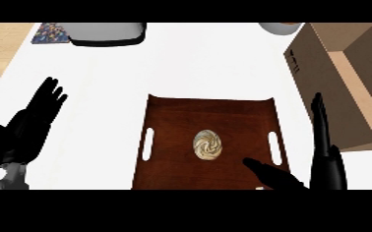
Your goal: Pick the cupcake from the tray and place it in the cardboard box
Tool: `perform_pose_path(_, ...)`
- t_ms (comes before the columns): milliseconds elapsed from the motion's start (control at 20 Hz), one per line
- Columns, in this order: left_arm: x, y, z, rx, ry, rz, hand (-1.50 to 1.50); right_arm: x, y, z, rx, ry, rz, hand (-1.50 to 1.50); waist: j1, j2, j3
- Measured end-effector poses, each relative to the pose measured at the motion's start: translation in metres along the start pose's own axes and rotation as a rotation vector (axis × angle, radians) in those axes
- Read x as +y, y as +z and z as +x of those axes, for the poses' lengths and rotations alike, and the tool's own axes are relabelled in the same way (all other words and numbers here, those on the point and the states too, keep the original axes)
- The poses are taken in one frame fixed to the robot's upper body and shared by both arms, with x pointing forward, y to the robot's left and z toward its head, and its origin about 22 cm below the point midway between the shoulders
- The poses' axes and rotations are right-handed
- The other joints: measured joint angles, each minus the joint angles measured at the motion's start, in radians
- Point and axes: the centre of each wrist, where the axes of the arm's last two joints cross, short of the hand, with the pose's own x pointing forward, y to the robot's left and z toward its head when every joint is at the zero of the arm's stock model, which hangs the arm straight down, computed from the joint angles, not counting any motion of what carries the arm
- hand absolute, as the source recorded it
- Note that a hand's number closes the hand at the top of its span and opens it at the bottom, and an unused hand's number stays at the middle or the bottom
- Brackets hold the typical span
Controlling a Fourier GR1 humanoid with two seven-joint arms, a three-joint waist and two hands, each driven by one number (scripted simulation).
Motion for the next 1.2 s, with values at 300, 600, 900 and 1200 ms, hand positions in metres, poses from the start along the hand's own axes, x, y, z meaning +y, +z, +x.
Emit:
perform_pose_path(300,-0.002,0.001,0.008,-0.009,-0.008,-0.017,0.0,-0.009,0.022,-0.009,0.173,0.302,0.217,-1.5,0.016,0.007,-0.005)
perform_pose_path(600,-0.008,-0.001,0.014,-0.017,-0.008,-0.036,0.0,-0.001,0.016,0.019,0.359,0.503,0.378,-1.5,0.04,0.013,-0.005)
perform_pose_path(900,-0.007,-0.003,0.015,-0.015,-0.008,-0.054,0.0,0.037,0.0,0.067,0.474,0.555,0.479,-1.5,0.056,0.017,0.0)
perform_pose_path(1200,-0.012,-0.001,0.012,-0.018,-0.004,-0.052,0.0,0.066,-0.008,0.095,0.516,0.524,0.543,-1.5,0.048,0.015,0.003)
